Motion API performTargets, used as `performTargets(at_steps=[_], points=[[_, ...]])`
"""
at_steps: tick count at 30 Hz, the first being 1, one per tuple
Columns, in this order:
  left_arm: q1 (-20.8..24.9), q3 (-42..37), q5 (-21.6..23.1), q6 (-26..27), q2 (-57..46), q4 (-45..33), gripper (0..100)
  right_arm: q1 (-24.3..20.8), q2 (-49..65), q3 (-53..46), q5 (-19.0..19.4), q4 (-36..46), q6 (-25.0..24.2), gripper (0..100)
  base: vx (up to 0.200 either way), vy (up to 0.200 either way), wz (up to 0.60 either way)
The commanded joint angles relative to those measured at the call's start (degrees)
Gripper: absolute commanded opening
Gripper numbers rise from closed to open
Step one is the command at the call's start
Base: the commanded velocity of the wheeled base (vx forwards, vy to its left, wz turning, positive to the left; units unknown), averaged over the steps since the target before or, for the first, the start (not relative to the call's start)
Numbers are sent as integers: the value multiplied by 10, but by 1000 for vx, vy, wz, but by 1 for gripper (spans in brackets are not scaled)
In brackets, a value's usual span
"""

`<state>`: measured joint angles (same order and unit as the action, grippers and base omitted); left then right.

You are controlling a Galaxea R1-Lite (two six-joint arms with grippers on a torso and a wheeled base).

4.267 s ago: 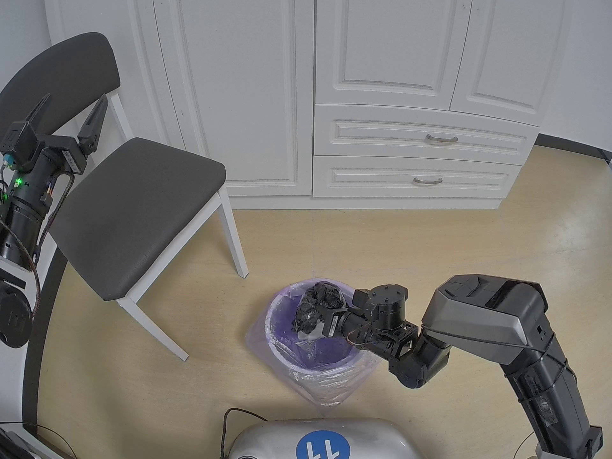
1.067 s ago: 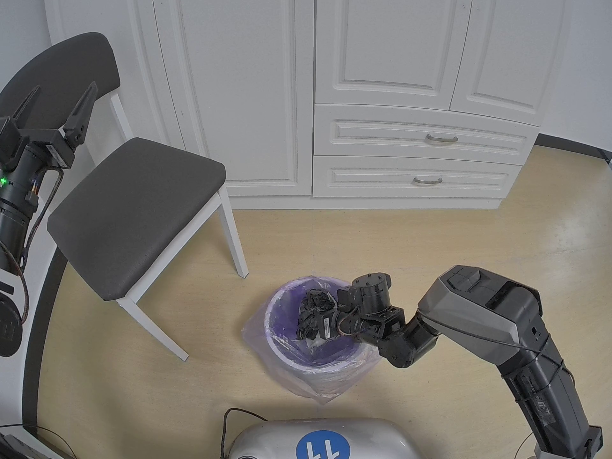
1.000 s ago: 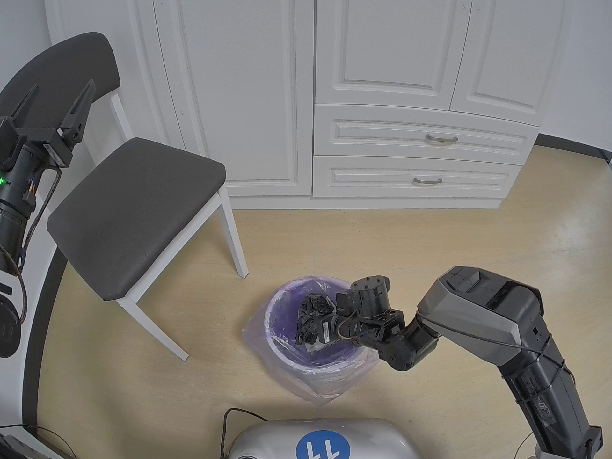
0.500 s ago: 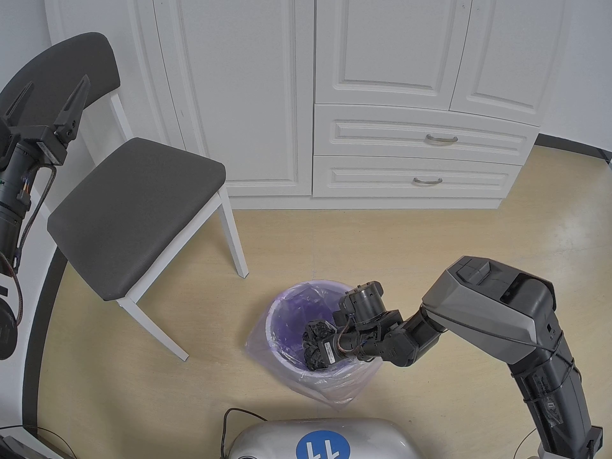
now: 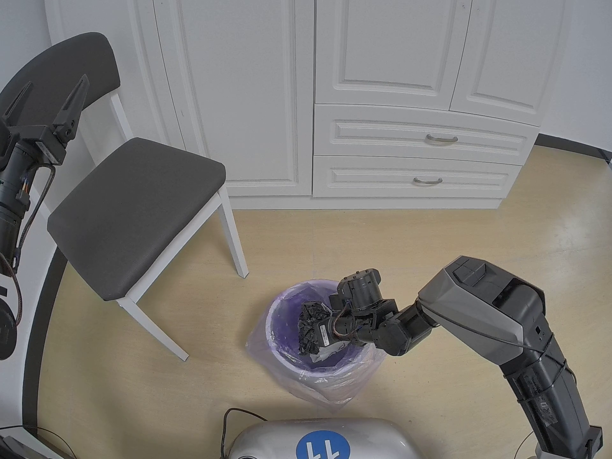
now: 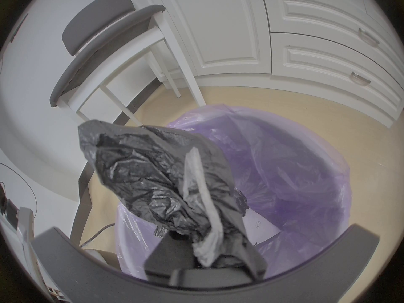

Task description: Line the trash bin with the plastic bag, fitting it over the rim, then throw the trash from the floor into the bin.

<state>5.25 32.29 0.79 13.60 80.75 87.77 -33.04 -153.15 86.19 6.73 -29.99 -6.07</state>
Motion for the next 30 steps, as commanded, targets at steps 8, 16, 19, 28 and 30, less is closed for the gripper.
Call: performTargets(at_steps=[8,16,19,28,30], points=[[0,-1,0,0,0,0,100,-1,-6,18,2,26,1,100,0,0,0],[0,-1,0,0,0,0,100,0,-5,14,1,26,3,100,0,0,0],[0,-2,1,0,0,0,100,2,-2,9,2,26,17,100,0,0,0],[7,-15,26,4,8,0,100,-1,71,-41,2,18,27,100,0,0,0],[16,-20,43,4,17,-1,100,-1,102,-65,1,18,26,100,0,0,0]])
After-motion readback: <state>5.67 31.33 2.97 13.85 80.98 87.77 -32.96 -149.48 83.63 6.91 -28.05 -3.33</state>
